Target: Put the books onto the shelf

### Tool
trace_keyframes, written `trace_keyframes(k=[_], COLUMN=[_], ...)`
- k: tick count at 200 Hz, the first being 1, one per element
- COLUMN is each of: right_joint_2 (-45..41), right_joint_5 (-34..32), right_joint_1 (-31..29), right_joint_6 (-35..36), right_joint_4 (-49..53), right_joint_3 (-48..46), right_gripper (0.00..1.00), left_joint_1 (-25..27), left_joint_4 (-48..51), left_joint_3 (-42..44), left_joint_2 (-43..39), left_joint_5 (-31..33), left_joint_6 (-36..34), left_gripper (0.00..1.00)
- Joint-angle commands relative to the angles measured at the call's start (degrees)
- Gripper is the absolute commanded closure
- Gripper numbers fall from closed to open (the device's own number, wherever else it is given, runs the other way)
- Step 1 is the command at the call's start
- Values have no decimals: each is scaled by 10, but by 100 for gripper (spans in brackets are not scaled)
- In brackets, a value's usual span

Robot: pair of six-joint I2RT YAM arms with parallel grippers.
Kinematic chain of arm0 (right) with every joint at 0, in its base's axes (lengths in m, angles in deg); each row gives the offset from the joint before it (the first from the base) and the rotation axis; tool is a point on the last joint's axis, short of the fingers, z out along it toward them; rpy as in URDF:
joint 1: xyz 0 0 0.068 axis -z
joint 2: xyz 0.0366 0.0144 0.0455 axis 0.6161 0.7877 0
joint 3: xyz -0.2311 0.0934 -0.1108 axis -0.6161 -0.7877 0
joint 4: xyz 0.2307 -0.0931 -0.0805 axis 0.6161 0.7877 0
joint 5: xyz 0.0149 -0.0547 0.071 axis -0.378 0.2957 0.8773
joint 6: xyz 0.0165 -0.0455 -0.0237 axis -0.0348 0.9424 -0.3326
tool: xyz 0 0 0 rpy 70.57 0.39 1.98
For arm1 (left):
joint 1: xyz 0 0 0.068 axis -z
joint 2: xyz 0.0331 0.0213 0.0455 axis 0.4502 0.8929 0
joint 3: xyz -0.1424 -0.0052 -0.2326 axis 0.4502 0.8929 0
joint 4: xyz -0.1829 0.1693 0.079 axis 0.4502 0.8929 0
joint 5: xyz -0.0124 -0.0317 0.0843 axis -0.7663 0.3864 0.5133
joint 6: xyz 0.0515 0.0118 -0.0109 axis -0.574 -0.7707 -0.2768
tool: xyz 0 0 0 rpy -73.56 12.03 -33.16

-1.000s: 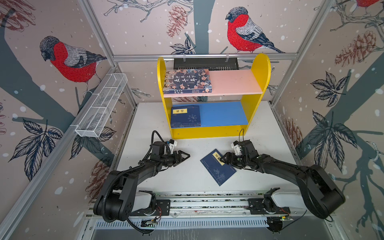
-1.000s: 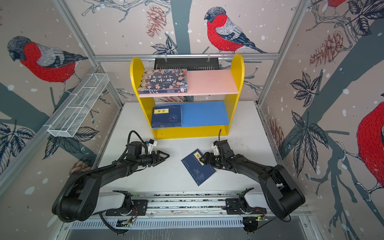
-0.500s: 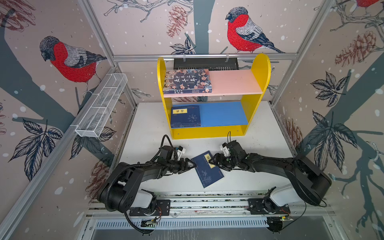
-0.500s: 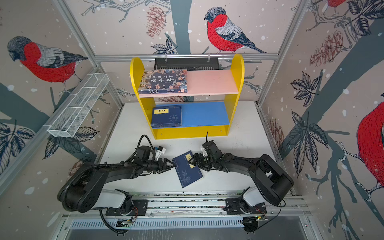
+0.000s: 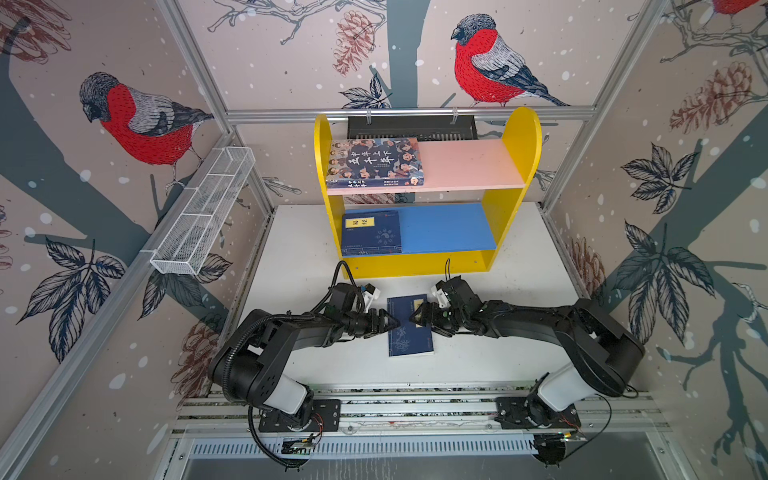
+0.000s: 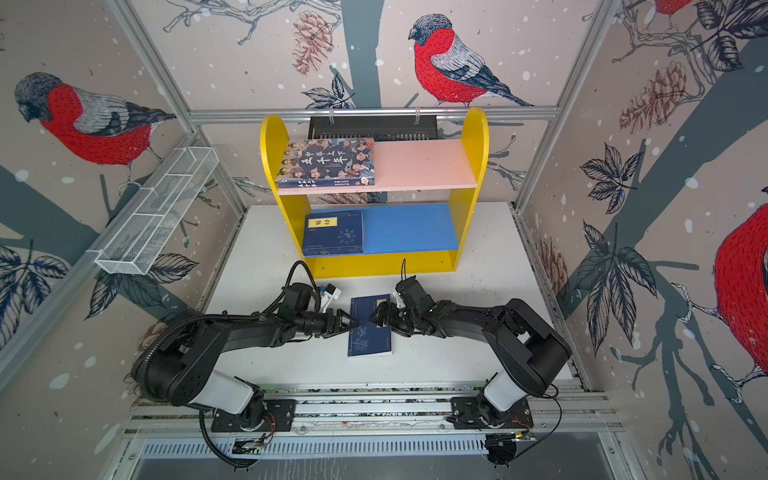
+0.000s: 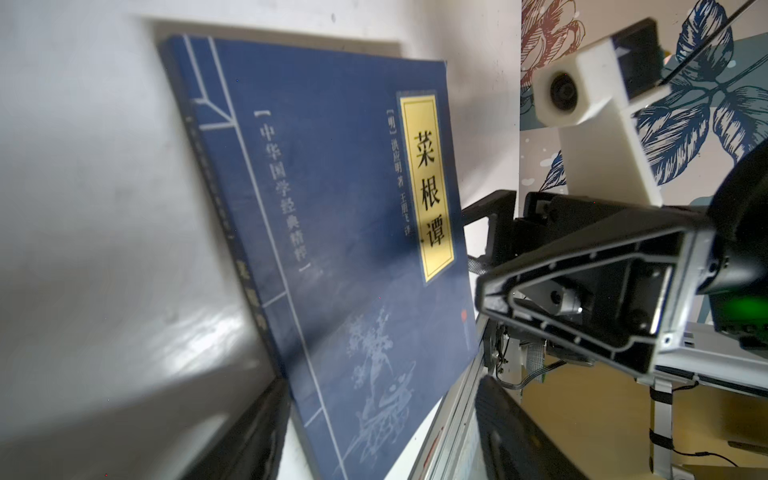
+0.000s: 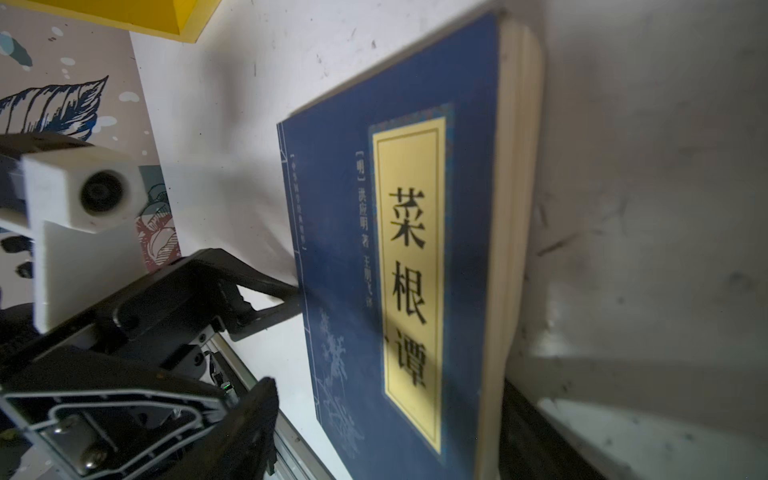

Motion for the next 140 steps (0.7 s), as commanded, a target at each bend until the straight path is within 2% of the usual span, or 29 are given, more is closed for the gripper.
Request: trace_keyframes(k=[1, 19, 48, 84, 140], right_joint_2=[-20, -42, -62, -51, -6], right_joint_5=[-44, -50, -22, 9, 46], right_joint_1=[21, 45, 75, 76, 51], right_joint_6=[42, 60, 82, 113, 117], right_joint_4=[71, 92, 86, 71, 6], right_joint_3=[0, -13, -36, -43, -52], right_gripper=[20, 20, 20, 22, 34], left_joint_1=[-2, -5, -9, -14, -14], left_joint_4=[39, 57, 66, 58, 17], left_joint_3=[-21, -18, 17, 20, 32], left_joint_2=[-2, -17, -44, -40, -21], left_joint_5=[-1, 25, 89, 79, 39], left_joint_6=[-29, -35, -40, -42, -29], left_gripper=[29, 29, 29, 29, 32])
